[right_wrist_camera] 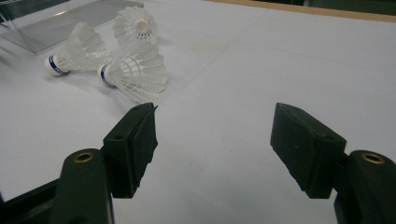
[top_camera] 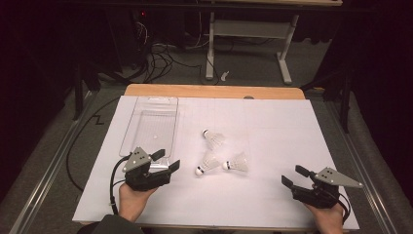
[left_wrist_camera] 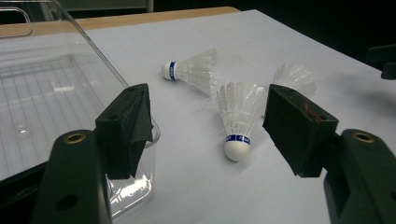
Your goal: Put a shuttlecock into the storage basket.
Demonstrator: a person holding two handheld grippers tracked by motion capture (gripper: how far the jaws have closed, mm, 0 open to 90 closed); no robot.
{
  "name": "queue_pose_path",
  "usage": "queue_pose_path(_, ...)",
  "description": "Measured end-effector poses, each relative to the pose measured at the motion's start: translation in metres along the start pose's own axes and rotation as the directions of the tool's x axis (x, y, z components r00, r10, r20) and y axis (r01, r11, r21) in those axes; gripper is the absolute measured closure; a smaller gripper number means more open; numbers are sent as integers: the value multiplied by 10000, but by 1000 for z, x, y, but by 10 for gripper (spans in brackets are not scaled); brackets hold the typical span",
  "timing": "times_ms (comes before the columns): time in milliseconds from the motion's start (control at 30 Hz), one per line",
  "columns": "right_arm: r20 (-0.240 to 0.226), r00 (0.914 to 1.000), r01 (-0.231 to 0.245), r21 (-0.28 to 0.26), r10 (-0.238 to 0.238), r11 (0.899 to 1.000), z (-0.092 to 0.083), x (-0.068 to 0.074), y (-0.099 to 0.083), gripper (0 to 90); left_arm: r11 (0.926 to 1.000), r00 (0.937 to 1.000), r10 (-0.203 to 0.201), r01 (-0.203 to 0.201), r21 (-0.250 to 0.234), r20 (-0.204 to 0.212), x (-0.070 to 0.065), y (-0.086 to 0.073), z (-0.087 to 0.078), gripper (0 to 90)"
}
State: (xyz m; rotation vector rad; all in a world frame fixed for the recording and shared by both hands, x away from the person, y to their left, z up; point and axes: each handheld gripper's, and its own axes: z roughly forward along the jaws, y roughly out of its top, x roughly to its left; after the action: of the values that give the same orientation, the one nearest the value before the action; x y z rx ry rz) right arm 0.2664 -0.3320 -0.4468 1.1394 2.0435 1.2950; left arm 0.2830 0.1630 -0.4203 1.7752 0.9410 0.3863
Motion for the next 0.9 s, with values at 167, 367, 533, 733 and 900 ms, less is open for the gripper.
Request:
queue_pose_path(167,-2,10000,8,5,-8,10000,0,0,0,318,10000,10000,0,0,2,46,-1,1,2,332)
queue_pose_path(367,-5,10000,11,6,-11,10000,0,0,0,317,10000,9999,21,-21,55,107,-3,3,7,333)
queue_pose_path(533,-6,10000,5,2,-5,10000,0,0,0,318,10000,9998,38,-39,71,181,-4,4,11,333)
queue_pose_path(733,-5,10000,7,3,-7,10000,0,0,0,318,9999,9997,57,-59,104,242,-6,6,15,333)
queue_pose_path(900,-7,10000,15,8,-15,10000,0,0,0,318,9999,9996,52,-55,112,291,-7,7,18,334)
